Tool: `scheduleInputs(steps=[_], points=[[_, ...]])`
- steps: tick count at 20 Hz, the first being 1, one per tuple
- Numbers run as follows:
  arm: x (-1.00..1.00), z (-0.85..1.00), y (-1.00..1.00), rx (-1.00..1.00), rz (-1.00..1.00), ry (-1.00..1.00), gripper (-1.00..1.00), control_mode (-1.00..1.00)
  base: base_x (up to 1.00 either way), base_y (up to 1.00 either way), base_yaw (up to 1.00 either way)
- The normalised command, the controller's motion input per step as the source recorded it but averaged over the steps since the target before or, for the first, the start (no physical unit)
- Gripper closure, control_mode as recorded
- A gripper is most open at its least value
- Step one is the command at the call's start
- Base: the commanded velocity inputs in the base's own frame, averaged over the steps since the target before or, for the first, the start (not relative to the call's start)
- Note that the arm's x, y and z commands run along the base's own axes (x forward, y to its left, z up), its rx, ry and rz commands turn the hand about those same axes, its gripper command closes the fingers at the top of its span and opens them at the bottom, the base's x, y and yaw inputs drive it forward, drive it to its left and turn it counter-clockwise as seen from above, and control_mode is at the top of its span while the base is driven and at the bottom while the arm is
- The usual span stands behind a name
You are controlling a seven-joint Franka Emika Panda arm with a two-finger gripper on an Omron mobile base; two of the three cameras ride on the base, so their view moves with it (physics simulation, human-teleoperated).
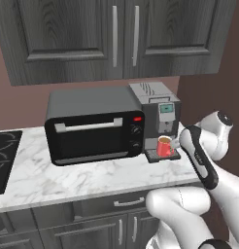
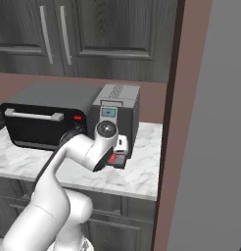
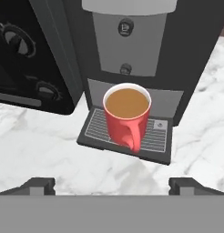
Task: Pick up the brewed coffee from the coffee machine and place it next to the breakfast plate on the dining counter.
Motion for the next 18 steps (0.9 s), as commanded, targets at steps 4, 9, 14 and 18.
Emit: scheduleInputs(steps=[4,9,14,18], points=[[0.44,-0.33,0.0,0.0,0.03,0.06,-1.0,-1.0,0.0,0.0,0.0],[0.35,-0.33,-0.01,0.0,0.04,0.06,-1.0,-1.0,0.0,0.0,0.0],[0.19,-0.33,-0.04,0.0,0.06,0.01,-1.0,-1.0,0.0,0.0,0.0],[0.13,-0.39,-0.01,0.0,0.06,0.0,-1.0,-1.0,0.0,0.0,0.0]])
